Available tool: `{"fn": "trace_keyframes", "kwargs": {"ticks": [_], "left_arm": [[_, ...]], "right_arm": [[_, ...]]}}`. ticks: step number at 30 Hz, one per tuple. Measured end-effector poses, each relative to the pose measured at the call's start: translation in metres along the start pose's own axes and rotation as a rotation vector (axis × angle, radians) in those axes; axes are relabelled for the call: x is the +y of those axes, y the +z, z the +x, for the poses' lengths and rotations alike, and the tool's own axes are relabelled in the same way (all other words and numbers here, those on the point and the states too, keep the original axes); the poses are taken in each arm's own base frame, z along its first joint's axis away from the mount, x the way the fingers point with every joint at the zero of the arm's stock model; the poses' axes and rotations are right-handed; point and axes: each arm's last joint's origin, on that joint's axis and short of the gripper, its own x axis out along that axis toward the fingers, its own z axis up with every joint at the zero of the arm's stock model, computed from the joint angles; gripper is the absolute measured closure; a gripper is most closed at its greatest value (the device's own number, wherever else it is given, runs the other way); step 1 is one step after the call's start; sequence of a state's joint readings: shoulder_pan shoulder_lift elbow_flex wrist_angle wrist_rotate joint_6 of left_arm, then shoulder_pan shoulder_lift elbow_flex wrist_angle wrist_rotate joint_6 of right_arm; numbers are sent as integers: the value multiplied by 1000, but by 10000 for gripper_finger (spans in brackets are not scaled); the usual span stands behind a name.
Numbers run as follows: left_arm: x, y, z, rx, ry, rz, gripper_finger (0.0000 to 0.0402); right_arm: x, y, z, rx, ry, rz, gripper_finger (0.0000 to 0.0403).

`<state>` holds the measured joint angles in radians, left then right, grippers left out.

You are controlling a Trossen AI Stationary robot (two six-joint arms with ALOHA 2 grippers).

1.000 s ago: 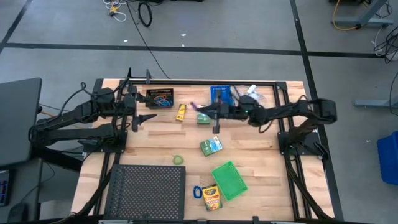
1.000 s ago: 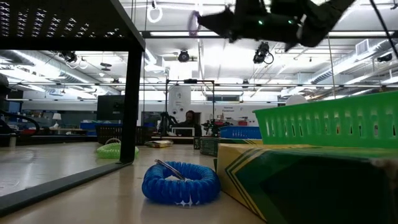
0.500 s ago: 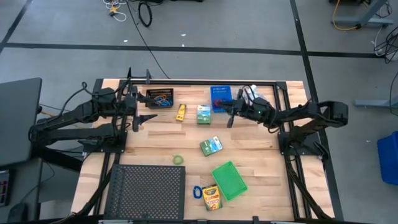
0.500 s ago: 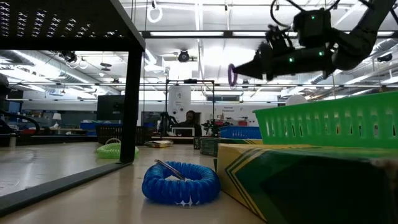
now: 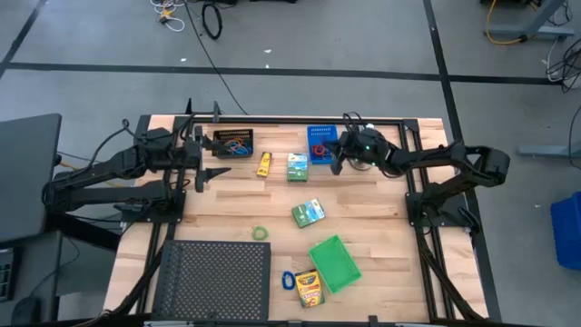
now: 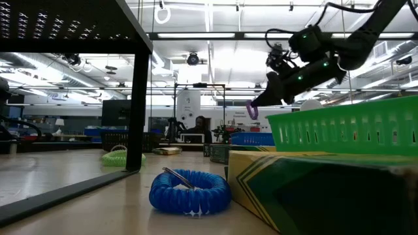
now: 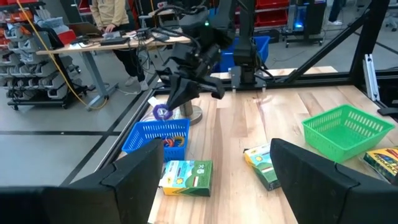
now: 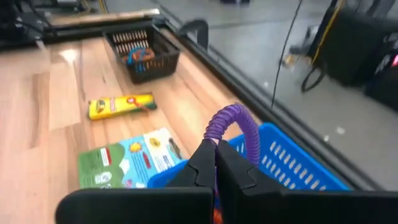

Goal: Pick & Place Office Desk Supplies
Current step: Put the violet spring keychain into the blue bin

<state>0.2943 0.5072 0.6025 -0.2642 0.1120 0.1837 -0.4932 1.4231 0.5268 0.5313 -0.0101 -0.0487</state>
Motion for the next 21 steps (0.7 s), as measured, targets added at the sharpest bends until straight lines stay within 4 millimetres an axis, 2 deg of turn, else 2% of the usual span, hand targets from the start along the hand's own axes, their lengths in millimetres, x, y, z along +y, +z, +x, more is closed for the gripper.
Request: {"fn": "trace_keyframes", "kwargs": {"ticks": [9, 21], "left_arm": [[0, 0, 0, 3, 5, 0, 98], [0, 0, 0, 4, 7, 3, 98]], "right_arm": [[-12, 8, 5, 168, 46, 58, 403], [-13, -14, 20, 324, 98, 95, 403]]}}
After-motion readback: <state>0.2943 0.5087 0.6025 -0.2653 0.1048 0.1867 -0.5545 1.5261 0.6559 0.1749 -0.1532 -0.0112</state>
